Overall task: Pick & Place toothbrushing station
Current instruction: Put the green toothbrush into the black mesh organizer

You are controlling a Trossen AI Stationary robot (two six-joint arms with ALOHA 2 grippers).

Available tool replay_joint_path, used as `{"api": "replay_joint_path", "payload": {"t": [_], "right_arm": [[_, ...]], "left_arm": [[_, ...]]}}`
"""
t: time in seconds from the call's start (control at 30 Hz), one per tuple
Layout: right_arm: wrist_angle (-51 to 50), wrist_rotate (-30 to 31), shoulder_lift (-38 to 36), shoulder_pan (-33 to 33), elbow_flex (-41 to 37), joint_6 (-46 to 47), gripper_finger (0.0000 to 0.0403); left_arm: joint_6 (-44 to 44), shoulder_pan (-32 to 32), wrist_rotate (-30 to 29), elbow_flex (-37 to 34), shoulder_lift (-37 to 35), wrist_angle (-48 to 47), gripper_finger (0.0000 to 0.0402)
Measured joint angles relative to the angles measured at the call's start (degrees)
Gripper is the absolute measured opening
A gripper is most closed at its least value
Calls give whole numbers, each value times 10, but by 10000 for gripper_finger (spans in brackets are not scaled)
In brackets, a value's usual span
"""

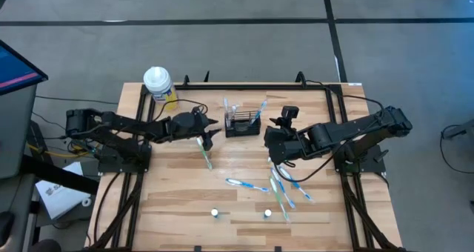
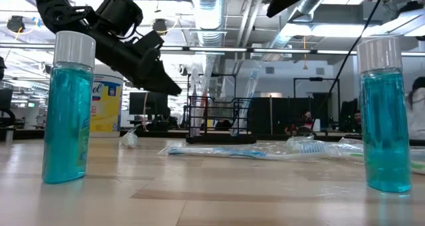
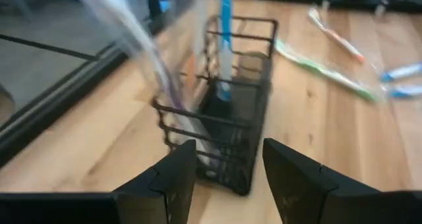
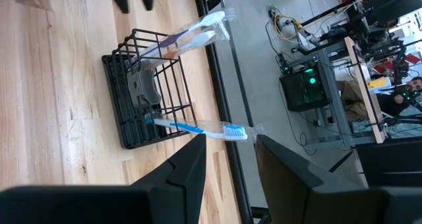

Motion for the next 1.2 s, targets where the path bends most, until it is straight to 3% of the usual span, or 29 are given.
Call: {"api": "replay_joint_path", "payload": {"t": [0.4, 0.67, 1.07, 1.2], "right_arm": [[2, 0, 0, 0, 0, 4, 122], [11, 0, 0, 0, 0, 4, 123], [13, 0, 0, 0, 0, 5, 123], [14, 0, 0, 0, 0, 6, 122]], "left_arm": [[19, -51, 77, -1, -18, -165, 137], [74, -91, 77, -1, -19, -226, 129], [77, -126, 77, -1, -19, -285, 127], [136, -140, 71, -1, -19, -290, 127]]}}
